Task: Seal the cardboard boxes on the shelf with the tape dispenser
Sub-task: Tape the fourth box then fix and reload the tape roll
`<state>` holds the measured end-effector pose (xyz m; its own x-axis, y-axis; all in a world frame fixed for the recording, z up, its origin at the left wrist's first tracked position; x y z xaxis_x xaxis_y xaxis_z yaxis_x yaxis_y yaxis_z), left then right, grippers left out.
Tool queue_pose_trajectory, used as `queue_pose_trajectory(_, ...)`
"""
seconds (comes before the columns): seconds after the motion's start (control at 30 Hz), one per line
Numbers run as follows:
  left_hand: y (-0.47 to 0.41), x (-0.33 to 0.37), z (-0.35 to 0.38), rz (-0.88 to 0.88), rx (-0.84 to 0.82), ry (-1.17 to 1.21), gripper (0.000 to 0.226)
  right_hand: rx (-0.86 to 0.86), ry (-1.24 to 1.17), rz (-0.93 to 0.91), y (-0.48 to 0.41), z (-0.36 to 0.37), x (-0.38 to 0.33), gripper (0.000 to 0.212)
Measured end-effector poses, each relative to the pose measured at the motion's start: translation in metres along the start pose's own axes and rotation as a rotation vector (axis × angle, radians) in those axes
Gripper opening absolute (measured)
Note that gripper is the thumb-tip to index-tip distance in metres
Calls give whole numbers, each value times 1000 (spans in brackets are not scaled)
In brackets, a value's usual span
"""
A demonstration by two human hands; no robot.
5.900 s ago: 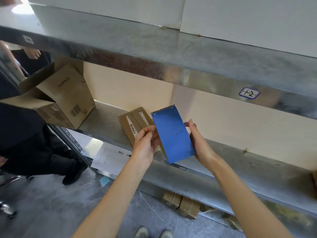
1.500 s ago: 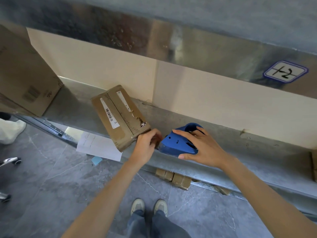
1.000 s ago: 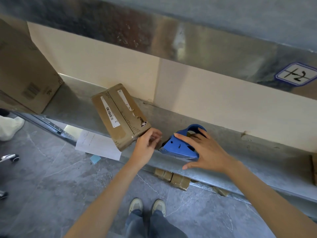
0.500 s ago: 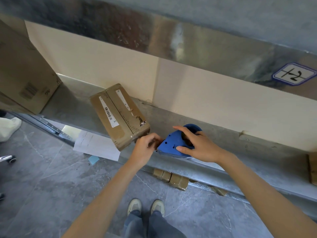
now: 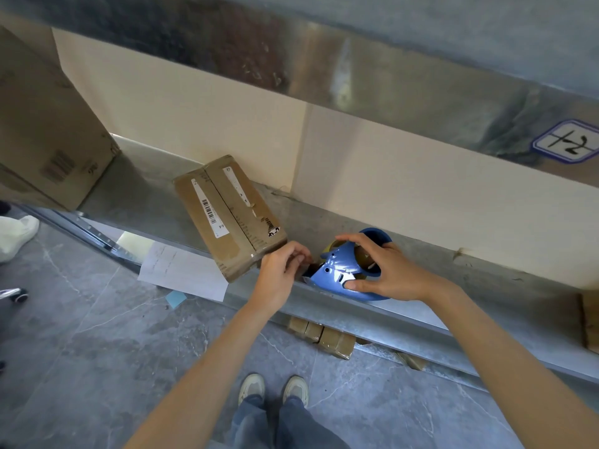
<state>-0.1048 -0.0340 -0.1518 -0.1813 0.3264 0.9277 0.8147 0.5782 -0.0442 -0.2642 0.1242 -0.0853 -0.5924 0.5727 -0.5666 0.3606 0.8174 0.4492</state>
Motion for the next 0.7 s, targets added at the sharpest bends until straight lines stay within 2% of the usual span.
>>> queue_pose_trajectory(0.2, -3, 7, -3, 39, -79, -11, 19, 6, 13, 3, 1, -1, -2, 71)
queue_pose_trajectory(0.37, -1, -1, -3, -60, -119, 71, 24, -37, 57, 13, -4, 1, -8, 73)
queue_pose_trajectory(0.6, -1, -7, 1, -243, -7, 255, 29, -60, -59, -1, -6, 3, -3, 75)
queue_pose_trajectory(0.7, -4, -1, 4, -236, 23, 233, 31, -70, -73, -5, -8, 1, -1, 78)
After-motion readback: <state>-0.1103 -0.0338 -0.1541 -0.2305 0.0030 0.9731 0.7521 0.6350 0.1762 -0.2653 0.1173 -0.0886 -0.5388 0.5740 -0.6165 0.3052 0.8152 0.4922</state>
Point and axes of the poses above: each hand's wrist, its own y-axis away from the middle knuckle, its own z-axis out of the palm, x = y × z, the point moved 2 cm from there along -y, towards the middle knuckle, and after that the axes turned 3 degrees about z, right-handed, at the moved point
